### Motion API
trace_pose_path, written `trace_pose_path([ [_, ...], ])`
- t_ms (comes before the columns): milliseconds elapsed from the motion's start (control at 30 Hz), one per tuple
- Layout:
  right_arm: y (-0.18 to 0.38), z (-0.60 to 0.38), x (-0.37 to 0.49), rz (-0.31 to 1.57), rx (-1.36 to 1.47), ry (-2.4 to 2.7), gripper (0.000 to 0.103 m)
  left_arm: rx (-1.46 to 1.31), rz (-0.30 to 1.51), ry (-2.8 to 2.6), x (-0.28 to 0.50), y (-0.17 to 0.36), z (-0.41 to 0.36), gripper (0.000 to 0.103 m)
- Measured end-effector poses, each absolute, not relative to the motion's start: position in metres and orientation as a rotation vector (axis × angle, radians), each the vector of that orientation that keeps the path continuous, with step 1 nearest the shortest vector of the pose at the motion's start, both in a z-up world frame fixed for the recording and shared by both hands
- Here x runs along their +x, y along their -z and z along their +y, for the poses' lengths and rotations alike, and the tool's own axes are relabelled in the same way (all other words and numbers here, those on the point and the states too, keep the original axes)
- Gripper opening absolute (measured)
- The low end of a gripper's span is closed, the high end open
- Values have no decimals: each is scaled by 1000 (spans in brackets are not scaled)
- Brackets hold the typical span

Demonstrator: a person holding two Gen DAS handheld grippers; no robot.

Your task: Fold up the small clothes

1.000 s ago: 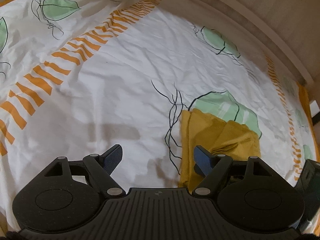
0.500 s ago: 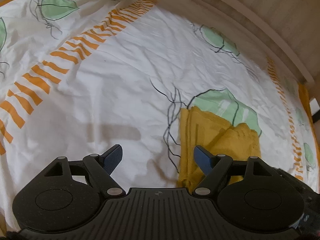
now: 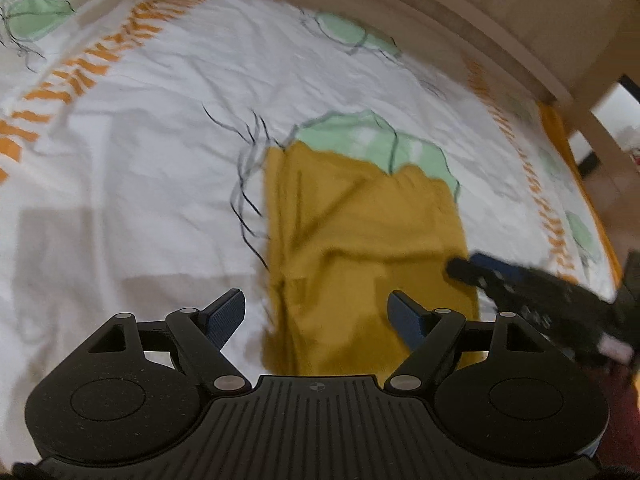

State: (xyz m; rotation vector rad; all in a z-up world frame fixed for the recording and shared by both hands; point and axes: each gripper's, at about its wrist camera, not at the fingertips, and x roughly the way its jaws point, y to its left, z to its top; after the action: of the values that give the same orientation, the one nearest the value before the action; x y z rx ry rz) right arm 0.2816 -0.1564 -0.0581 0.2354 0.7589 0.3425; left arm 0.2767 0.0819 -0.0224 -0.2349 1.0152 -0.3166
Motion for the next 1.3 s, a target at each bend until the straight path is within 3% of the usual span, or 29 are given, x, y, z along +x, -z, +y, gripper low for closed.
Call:
trace_pose_path([
  [267, 73, -144, 295, 771, 49, -361, 56, -88, 1203, 294, 284, 69, 74, 76],
  [433, 74, -130, 320, 766, -25, -392, 56, -76, 1214, 311, 283, 74, 78, 75],
  [733, 66, -126, 379, 739, 178, -400, 56, -37, 1220, 324, 283, 75, 75, 75],
  [1033, 55, -156, 345, 727, 166, -361, 56, -41, 1223, 324, 285, 75, 76, 75],
  [1300, 68, -143, 320, 772, -90, -387, 56, -34, 1222, 320, 283, 75, 74, 75],
])
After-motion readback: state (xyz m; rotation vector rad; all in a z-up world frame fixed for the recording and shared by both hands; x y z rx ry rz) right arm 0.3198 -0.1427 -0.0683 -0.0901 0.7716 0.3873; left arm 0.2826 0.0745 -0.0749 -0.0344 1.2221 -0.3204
